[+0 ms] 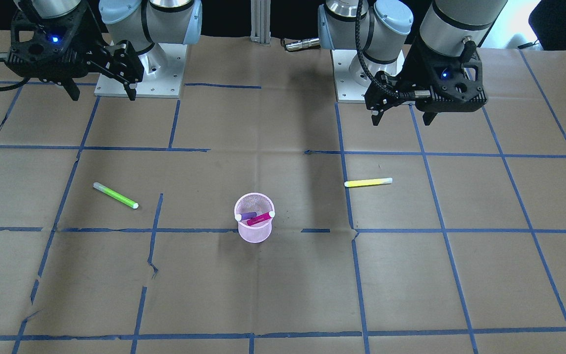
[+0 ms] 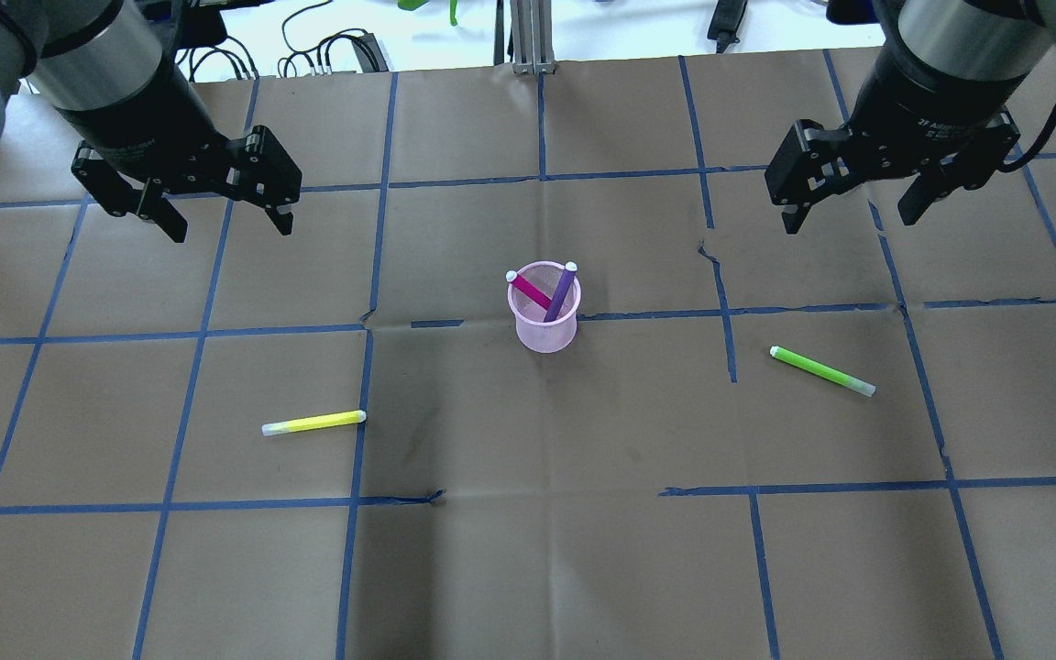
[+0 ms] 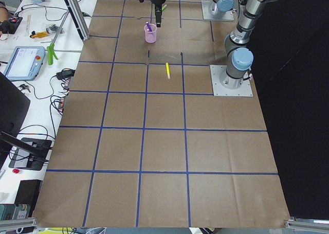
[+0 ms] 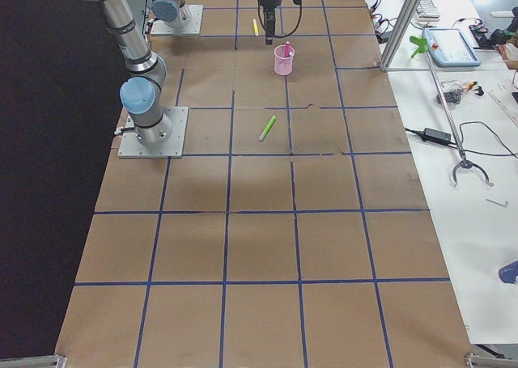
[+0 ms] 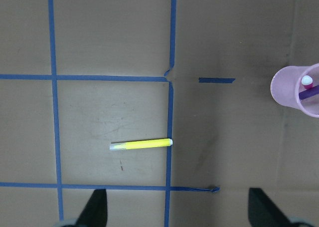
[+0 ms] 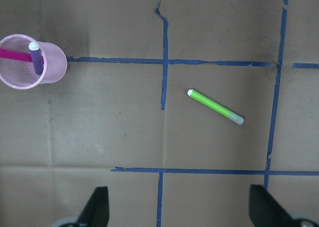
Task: Insert purple and pink pens into pink cup
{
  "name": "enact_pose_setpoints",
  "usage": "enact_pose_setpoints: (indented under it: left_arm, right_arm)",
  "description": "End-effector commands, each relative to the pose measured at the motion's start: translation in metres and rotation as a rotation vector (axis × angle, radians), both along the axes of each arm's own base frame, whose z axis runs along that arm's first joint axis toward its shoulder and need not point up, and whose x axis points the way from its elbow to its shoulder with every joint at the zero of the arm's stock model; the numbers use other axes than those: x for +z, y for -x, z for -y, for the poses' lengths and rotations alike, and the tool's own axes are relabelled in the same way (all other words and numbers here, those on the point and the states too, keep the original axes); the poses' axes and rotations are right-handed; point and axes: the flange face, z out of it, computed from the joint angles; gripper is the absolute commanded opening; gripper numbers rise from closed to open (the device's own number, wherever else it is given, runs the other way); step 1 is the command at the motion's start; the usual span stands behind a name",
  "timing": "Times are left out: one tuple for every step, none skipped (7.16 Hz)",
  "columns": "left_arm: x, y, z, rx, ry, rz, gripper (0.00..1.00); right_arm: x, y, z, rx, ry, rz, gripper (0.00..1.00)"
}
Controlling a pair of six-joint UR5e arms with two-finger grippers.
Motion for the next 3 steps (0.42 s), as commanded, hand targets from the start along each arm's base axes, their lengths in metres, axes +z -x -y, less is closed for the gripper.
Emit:
enact_pose_setpoints:
  left_arm:
    - [-0.0111,0.0031,0.0039,-0.003,0.003,0.000,0.97]
    - [-0.0128,0.0033,0.0041,-0.006,0.011,-0.002,0.97]
    - [-0.0143,0.0032,0.0038,-0.008,0.008,0.000,0.97]
  right_arm:
    - [0.0001,0.0000,-0.0001,0.000,0.000,0.000,1.00]
    - [-0.0006,0.0000,0.0004,0.000,-0.002,0.000,1.00]
    - [-0.0006,0.0000,0.0004,0.000,-0.002,0.000,1.00]
